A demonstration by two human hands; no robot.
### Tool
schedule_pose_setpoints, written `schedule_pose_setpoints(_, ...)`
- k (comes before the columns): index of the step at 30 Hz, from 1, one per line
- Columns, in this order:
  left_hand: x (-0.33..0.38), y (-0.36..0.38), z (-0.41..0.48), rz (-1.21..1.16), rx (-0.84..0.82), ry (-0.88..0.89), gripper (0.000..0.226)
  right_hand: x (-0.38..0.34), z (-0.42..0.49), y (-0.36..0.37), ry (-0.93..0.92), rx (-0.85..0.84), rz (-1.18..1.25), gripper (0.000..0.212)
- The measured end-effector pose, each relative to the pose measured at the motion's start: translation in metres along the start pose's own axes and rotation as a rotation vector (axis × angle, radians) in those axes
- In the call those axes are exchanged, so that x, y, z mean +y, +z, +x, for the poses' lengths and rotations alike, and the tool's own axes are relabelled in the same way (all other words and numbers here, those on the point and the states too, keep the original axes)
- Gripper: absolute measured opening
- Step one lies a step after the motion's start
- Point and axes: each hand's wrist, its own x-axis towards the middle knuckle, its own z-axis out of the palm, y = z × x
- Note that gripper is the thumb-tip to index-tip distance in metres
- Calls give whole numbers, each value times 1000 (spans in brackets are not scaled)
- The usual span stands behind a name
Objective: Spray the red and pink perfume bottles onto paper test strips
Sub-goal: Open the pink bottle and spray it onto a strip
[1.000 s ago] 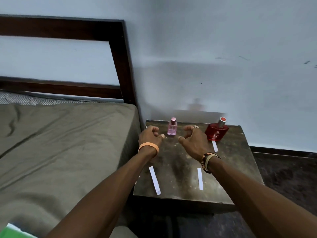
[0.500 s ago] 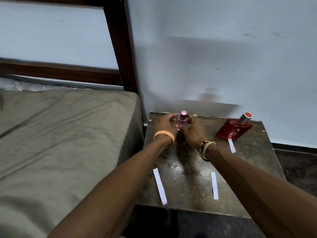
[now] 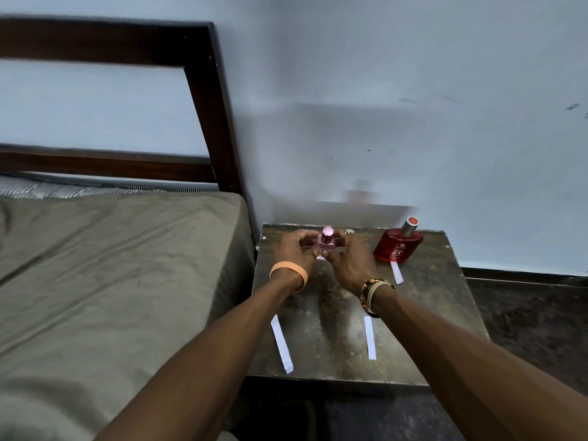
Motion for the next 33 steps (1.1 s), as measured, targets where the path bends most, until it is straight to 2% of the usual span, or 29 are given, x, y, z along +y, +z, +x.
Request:
schedule_pose_setpoints(14,101,61,-78,-57,-135,125,19,17,-96,-128,-14,123,34,20)
schedule_pose_setpoints(19,122,90,-96,-62,-180,133,23,38,-116,-163,36,152,-61,25)
schedule_pose_setpoints(25,124,118,-109,33,-236,156,26,65,-132,-180,125,167,-44,26)
schedule_pose_setpoints(33,96,150,-126,64,-333,53,23,107,-147,-170,196,116,-43,23)
